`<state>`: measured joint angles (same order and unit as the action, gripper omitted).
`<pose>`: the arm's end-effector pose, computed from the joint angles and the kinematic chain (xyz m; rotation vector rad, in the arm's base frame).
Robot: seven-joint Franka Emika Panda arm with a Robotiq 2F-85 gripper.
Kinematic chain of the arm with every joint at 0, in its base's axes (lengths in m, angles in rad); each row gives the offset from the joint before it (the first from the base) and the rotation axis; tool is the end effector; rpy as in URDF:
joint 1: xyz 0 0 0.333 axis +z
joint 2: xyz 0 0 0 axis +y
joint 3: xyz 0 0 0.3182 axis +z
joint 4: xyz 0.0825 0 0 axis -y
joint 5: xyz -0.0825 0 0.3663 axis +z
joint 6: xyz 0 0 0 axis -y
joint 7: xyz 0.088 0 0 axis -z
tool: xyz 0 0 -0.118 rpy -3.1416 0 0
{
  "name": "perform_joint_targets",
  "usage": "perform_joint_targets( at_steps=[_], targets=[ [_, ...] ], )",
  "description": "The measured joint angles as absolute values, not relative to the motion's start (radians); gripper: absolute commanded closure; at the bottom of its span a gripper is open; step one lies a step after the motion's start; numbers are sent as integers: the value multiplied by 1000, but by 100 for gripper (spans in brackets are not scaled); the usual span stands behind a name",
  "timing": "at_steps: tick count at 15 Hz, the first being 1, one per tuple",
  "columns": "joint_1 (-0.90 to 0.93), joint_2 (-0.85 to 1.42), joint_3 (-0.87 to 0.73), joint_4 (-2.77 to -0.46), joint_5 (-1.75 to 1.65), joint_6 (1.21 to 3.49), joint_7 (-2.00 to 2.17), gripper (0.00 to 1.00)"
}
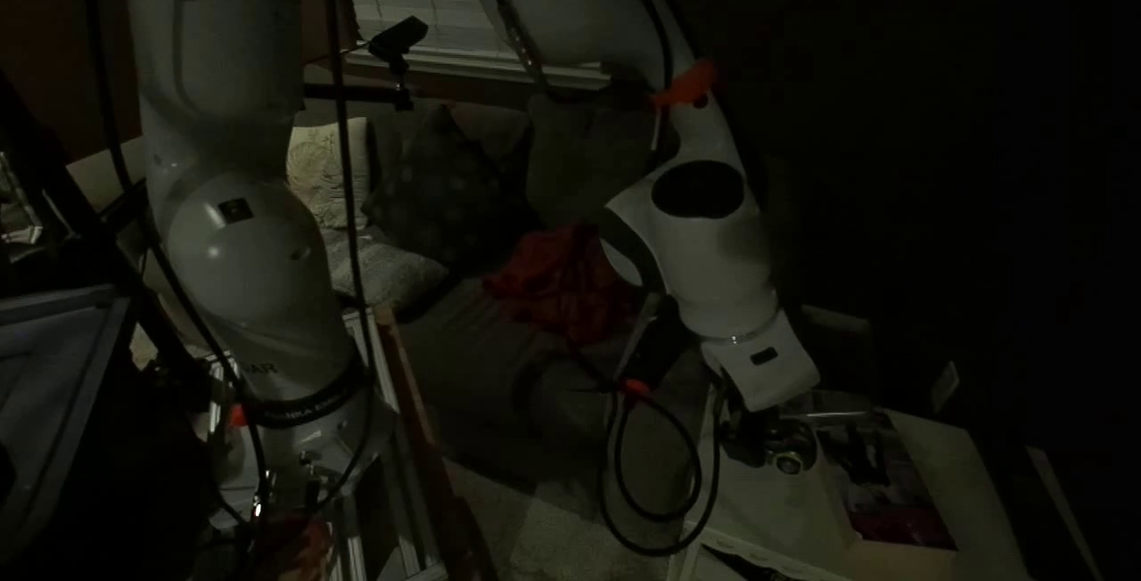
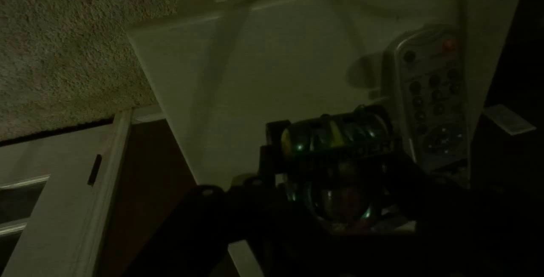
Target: Put the toy on the stand
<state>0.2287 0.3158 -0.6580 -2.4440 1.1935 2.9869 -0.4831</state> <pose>0.3991 -0.2630 0.2328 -2.6623 1.5347 -0.5981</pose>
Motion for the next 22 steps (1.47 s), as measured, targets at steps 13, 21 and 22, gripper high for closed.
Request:
perform_joint_targets(
  at_steps=[13,21,22],
  targets=[
    [162,522,-653,-2288,1192,2874,-472,61],
    [121,524,-621,-2281,1066,2889,-357,0],
    [101,505,-604,-2296,1010,2942,-300,0]
  ],
)
